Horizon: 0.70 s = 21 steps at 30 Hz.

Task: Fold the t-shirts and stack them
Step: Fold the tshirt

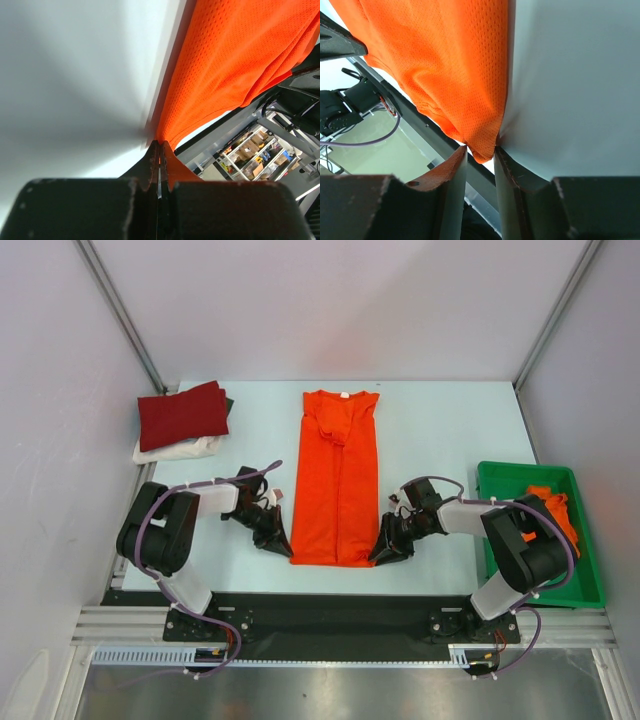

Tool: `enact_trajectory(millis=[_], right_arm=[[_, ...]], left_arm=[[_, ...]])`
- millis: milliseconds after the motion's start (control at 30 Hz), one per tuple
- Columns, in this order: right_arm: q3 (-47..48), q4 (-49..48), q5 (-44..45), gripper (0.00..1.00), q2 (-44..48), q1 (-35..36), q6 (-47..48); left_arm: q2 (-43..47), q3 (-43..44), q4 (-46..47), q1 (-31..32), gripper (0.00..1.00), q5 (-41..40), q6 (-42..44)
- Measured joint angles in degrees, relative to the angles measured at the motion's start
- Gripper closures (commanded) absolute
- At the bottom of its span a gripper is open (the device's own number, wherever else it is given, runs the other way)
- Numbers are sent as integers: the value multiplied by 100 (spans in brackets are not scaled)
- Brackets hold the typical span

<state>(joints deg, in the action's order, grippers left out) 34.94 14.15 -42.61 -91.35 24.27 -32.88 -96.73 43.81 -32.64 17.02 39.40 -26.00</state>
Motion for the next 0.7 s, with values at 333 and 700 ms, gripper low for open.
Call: enact_trajectory(millis=[333, 700], right_arm=[[13, -181, 20, 100, -140, 0, -22], [24, 505, 190, 100, 872, -214, 708]], left_arm=[[59, -39, 39, 0, 100, 2, 4], [621, 20, -223, -195, 100, 0, 304]])
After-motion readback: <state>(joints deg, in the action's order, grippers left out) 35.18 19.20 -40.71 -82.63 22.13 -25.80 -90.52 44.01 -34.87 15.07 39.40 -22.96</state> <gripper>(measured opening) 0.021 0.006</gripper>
